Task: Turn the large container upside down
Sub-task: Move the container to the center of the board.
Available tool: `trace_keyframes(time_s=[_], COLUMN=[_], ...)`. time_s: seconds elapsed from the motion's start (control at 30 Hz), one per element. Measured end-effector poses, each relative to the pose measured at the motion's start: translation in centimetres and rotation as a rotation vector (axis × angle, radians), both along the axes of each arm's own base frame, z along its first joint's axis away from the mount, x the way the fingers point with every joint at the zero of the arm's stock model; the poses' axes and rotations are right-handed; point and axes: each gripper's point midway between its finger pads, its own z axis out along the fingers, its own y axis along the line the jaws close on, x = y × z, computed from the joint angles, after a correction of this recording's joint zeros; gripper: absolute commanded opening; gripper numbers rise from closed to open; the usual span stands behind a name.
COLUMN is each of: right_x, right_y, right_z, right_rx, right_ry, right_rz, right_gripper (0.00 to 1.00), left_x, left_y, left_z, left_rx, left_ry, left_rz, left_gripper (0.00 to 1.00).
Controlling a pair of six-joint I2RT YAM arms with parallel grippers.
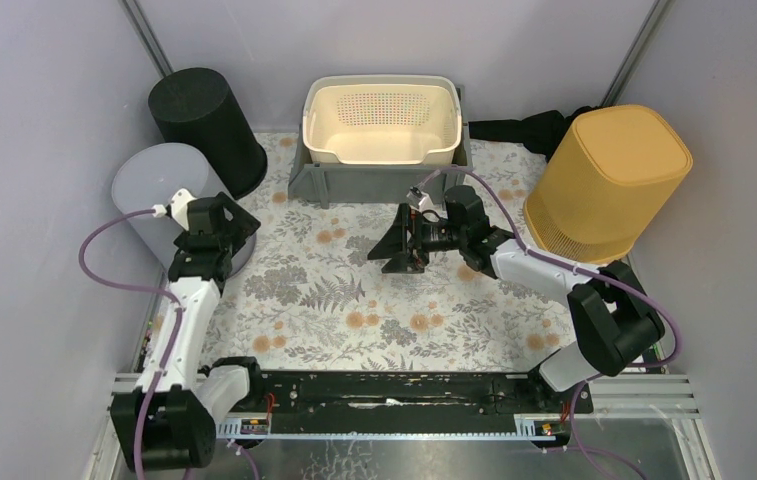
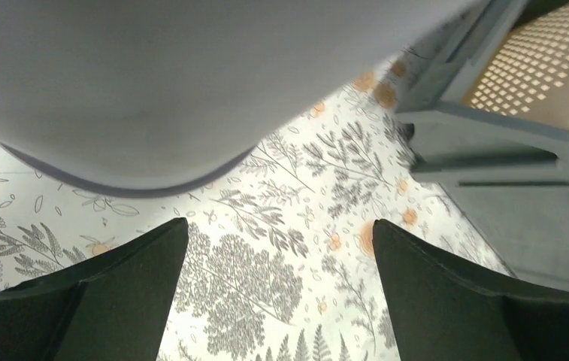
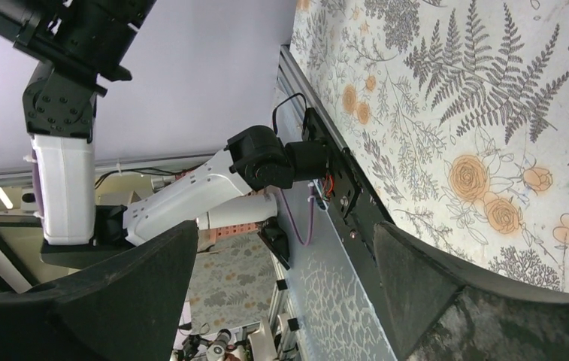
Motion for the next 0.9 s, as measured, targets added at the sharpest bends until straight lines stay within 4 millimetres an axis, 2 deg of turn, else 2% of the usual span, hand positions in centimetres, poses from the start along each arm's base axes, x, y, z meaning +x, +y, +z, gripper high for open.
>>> trace_keyframes(time_s=[0.17,0.37,0.63,0.77,0.9], right_x=[-0.3,-0.6,-1.1,-1.8,-3.2], right_y=[-0.2,-0.3,-0.6,-1.0,-1.9], right_z=[0.0,0.5,0.7,0.9,2.7], right_rx=[-0.006,-0.005,-0.011,-0.024,-0.012], right_ry=[0.01,0.005,0.007,0.017,-0.027], right_rz=[0.009,0.01,0.02,0.034,0.055], right_gripper=[1.0,0.99,0.99,0.99,0.99], left_x=[-1.6,-4.0,-6.3,-7.6,-9.1], left_y=[-1.7,-3.7,-5.7,-6.8,-7.8], left_z=[1.9,4.1,4.1,5.1,6.3], left_rx=[-0.045,-0.091,-0.155,-0.183,-0.209], left_ry=[-0.048,-0.124,-0.082,-0.087,-0.107], left_rz=[-0.074,-0.161,-0.249,-0.297,-0.34], left_gripper=[1.0,1.0,1.0,1.0,1.0])
